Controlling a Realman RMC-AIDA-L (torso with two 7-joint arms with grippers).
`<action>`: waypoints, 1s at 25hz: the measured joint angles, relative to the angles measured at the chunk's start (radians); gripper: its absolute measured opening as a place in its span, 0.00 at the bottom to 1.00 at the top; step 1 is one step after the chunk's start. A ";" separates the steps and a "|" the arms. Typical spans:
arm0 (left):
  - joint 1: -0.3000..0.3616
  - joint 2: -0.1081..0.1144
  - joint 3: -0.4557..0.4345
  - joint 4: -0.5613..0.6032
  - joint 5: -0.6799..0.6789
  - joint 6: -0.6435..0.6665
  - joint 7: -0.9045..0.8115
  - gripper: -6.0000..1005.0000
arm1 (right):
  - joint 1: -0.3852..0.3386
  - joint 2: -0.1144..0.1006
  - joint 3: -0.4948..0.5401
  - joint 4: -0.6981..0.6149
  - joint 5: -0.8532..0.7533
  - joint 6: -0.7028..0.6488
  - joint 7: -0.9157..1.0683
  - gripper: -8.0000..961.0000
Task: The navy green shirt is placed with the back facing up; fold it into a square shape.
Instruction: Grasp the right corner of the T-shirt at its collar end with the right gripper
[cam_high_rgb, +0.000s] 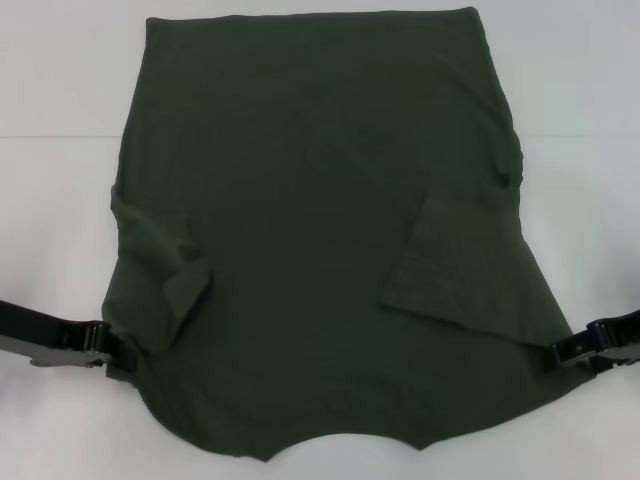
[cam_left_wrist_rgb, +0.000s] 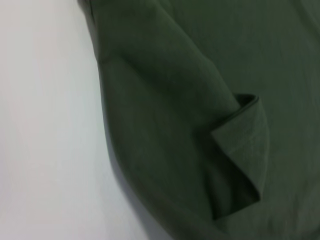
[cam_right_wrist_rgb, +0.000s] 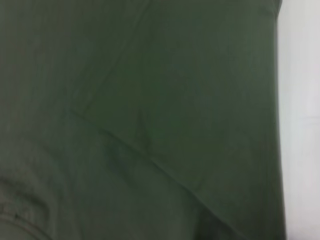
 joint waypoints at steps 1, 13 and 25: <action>0.000 0.000 0.000 0.000 0.000 0.000 0.000 0.04 | 0.002 0.000 0.000 0.003 0.001 0.000 -0.001 0.92; 0.000 0.000 -0.002 0.000 0.000 0.002 0.000 0.04 | 0.014 0.002 -0.001 0.010 0.000 -0.002 -0.004 0.92; 0.000 0.000 -0.002 0.000 0.000 -0.001 0.000 0.04 | 0.007 -0.014 -0.001 0.012 -0.001 0.000 -0.001 0.92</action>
